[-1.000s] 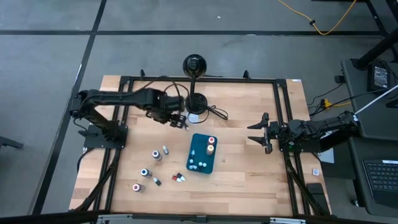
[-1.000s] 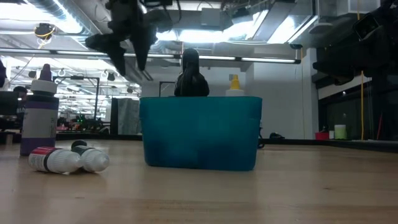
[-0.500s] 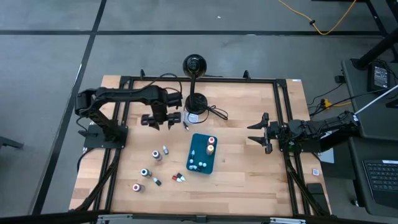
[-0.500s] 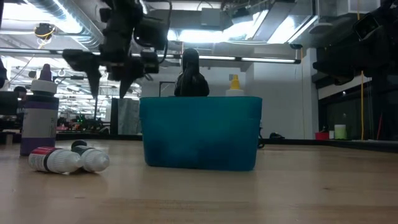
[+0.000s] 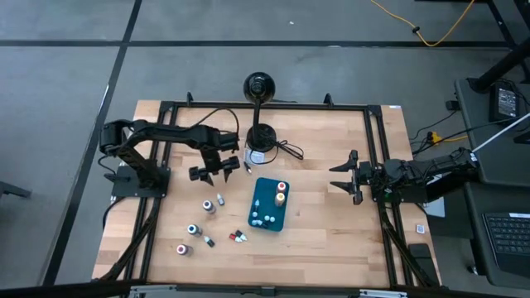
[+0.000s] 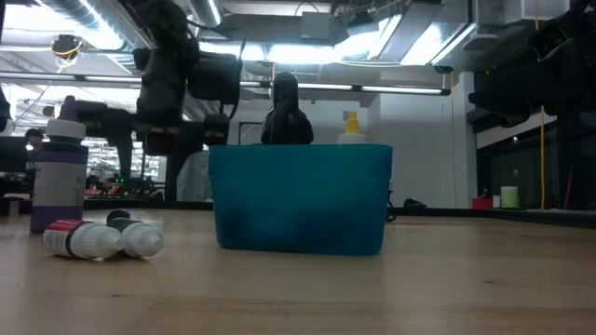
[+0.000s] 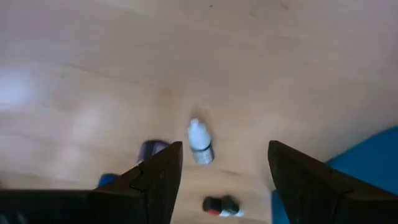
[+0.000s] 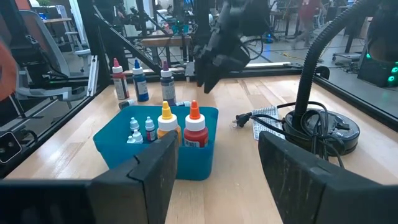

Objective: Pick & Place food coloring
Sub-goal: Put the brown small food coloring bottle into the bin

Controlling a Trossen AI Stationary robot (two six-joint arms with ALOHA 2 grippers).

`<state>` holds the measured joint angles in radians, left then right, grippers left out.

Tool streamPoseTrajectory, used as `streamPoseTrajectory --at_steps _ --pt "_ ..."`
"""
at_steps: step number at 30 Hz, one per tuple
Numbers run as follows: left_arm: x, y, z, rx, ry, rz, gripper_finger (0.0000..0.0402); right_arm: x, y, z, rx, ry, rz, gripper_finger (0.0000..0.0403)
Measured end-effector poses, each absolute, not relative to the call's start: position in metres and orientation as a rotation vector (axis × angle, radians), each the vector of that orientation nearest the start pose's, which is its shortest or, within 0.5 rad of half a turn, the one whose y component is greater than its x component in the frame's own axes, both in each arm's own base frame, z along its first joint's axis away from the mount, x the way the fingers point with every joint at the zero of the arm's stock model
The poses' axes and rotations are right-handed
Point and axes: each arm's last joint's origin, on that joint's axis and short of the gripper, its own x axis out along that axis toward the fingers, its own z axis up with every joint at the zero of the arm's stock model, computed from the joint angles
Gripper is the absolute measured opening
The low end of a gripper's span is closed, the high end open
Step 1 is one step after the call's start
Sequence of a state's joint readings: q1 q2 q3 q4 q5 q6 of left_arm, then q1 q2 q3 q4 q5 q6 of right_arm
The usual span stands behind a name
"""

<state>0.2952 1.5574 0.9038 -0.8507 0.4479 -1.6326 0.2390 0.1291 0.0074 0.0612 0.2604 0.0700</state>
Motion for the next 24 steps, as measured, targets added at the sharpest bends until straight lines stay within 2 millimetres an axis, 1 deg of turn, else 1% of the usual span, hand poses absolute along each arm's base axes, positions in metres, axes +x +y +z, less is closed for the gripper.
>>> streamPoseTrajectory --at_steps 4,7,11,20,24 --pt "0.247 0.060 0.159 -1.880 1.233 1.140 0.0228 0.103 0.017 0.162 0.055 0.058 -0.024 0.0223" --pt "0.245 0.058 0.151 -1.924 1.265 1.132 0.0228 0.103 0.017 0.162 0.055 0.058 -0.024 0.0223" --pt "0.247 0.052 0.140 -1.926 1.323 1.139 0.0228 0.103 0.017 0.162 0.055 0.058 -0.024 0.0223" --pt "0.248 0.042 0.127 -1.908 1.412 1.132 0.0228 0.103 0.017 0.162 0.055 0.058 -0.024 0.0223" --pt "0.248 0.039 0.122 -1.921 1.392 1.121 0.0228 0.103 0.017 0.162 0.055 0.058 -0.024 0.0223"
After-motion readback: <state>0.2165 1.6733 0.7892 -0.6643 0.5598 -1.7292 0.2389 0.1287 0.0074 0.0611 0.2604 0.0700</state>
